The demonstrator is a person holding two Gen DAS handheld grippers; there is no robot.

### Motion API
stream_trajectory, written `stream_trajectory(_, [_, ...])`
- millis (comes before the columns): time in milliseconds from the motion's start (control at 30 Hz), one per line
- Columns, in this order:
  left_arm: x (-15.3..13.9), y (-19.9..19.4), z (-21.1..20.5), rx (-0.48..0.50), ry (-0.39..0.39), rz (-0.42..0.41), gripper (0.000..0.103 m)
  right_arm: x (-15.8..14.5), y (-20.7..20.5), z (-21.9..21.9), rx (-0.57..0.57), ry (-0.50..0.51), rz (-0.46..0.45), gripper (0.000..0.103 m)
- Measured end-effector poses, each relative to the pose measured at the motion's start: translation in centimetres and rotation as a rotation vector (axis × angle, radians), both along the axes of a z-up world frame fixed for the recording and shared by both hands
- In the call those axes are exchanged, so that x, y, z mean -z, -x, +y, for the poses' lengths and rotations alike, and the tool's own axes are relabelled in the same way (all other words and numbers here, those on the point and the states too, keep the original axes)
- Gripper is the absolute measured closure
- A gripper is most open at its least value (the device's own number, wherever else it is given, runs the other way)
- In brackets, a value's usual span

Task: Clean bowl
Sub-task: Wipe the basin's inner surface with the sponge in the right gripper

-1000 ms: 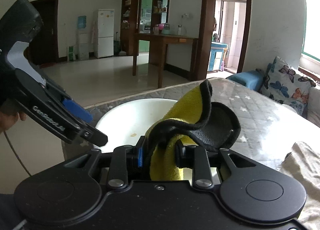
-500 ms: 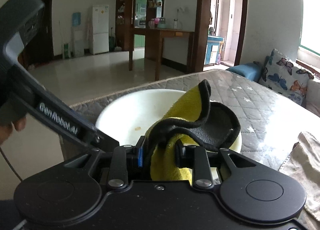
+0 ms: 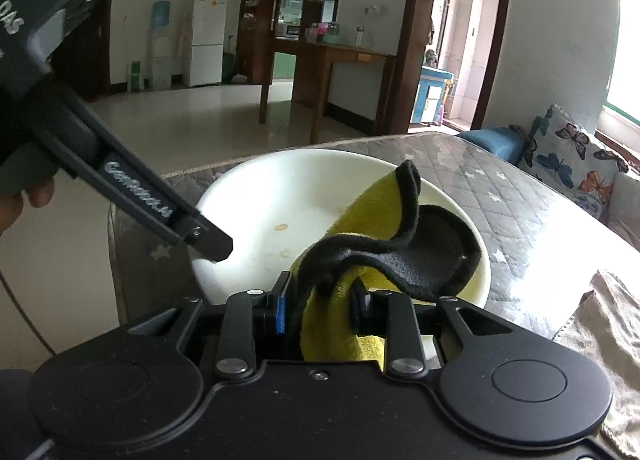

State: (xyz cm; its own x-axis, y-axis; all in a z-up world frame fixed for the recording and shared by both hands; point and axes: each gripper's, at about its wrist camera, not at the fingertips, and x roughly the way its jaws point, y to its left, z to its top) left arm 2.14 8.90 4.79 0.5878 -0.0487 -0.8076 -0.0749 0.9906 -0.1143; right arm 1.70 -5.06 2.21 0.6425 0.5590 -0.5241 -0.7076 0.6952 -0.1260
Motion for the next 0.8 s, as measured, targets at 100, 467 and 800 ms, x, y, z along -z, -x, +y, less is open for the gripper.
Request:
stream_trajectory(100, [0.0, -0.4, 0.0, 0.004, -0.011, -0.003, 0.067, -0.1, -0.4, 0.1, -0.004, 0.003, 0.009, 0.073])
stream_trajectory(467, [0.6, -2.4, 0.1, 0.004, 0.016, 0.012, 0.07, -0.1, -0.7, 0.4, 0.004, 0.016, 0.014, 0.073])
stream_trajectory(800, [1.0, -2.4, -0.4, -0.011, 0.025, 0.021, 0.069, 0.1, -0.3, 0.6, 0.005, 0.038, 0.014, 0.073])
